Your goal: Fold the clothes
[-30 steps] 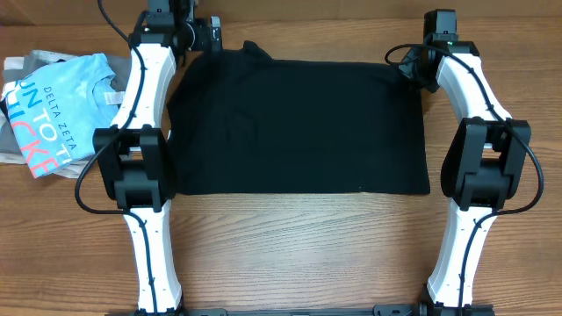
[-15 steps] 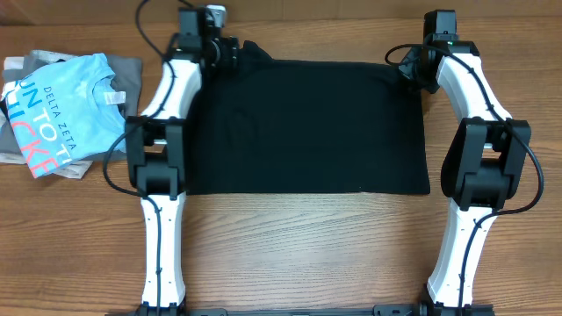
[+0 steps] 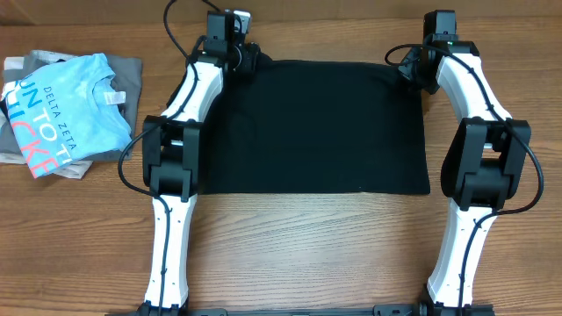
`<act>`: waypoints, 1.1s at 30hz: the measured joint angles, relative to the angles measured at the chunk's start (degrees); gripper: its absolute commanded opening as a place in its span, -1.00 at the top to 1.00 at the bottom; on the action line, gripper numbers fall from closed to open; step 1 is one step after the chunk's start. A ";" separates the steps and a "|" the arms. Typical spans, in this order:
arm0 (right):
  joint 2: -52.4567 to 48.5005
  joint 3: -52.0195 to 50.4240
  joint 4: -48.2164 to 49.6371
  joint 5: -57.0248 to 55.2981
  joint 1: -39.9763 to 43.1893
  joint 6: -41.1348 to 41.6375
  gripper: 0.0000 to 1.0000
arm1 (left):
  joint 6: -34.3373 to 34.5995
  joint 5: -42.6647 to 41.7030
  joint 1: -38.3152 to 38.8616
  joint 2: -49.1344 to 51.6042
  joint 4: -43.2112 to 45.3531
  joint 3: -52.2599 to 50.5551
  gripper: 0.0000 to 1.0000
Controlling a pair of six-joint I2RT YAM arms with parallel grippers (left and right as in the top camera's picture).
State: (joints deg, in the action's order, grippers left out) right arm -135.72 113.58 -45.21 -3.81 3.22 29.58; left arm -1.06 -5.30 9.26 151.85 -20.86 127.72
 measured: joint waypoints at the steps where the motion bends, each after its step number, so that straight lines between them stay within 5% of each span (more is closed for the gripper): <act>1: 0.00 0.00 -0.02 0.00 0.02 -0.02 0.92 | -0.04 0.07 -0.02 0.00 -0.44 0.00 -0.36; 4: 0.00 0.00 -0.04 0.00 0.02 0.00 0.92 | -0.22 0.24 -0.02 0.09 -1.07 0.00 -0.29; 6: 0.00 0.00 -0.02 -0.02 0.02 -0.02 0.92 | -0.15 0.28 -0.02 0.13 -1.31 0.00 -0.01; 9: 0.00 0.00 -0.04 0.00 0.00 -0.02 0.92 | -0.61 0.42 0.00 0.15 -1.42 0.00 0.83; 10: 0.00 0.00 -0.02 0.00 0.02 0.00 0.92 | -0.55 0.44 0.00 0.15 -1.44 0.00 0.91; 20: 0.00 0.00 0.00 0.02 0.02 0.00 0.92 | -0.35 0.74 0.00 0.15 -0.44 0.00 0.92; 26: 0.00 0.00 0.00 0.24 0.02 -0.02 0.92 | 1.11 2.89 0.00 0.11 -0.44 0.00 0.63; 30: 0.00 0.00 -0.15 0.44 0.02 0.22 0.92 | 1.31 3.74 0.00 -0.48 -1.75 0.00 0.92; 33: 0.00 0.00 -0.39 0.46 0.02 0.26 0.92 | 1.55 3.93 0.02 -1.77 -2.75 0.00 0.92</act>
State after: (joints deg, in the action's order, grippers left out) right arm -135.72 113.58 -45.60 -3.36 3.25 29.85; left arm 0.49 -1.37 9.28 150.08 -23.62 127.72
